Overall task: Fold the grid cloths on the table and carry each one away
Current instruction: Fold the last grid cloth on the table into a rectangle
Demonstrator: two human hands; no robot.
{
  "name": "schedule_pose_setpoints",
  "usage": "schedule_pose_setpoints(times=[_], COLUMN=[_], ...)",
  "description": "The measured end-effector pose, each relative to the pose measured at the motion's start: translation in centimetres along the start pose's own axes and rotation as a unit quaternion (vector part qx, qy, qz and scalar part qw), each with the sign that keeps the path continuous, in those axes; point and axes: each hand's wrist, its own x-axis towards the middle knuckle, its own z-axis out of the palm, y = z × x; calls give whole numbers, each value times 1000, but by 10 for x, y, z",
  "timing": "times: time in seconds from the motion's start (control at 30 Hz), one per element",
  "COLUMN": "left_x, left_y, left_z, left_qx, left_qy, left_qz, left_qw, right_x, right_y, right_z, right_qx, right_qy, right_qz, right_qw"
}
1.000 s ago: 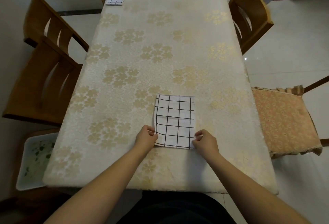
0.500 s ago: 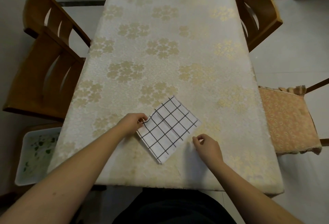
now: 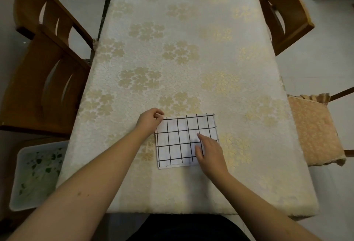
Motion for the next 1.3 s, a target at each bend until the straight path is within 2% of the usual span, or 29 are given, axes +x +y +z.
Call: schedule_pose_setpoints(times=[0.2,0.4,0.53,0.67,1.03,1.17,1.3], left_x=[-8,-16,-12,-12,-12,-7,-10], left_y=[-12,-21,-23,-21,-16,-13,-11], left_z=[8,13,13,15,11,5,-2], left_qx=[-72,-96,-62,-16,-29,-10,-19], left_qy=[48,76,78,71,81,50,20], left_qz=[11,0,-5,7,-24,-58,-53], left_qw=[996,992,995,997,996,997,998], right_x=[23,46,58,62,53,46,47], right_y=[-13,-26,-30,-12,53,60,58], right_z=[31,51,60,59,8,-3,-10], right_qx=[-144,-180,-196,-220,-241,-230,-193], right_qy=[-23,-44,-74,-73,-35,-42,-27], right_qz=[-122,-173,-160,-128,-33,-30,-25], right_qw=[982,967,965,964,969,972,980])
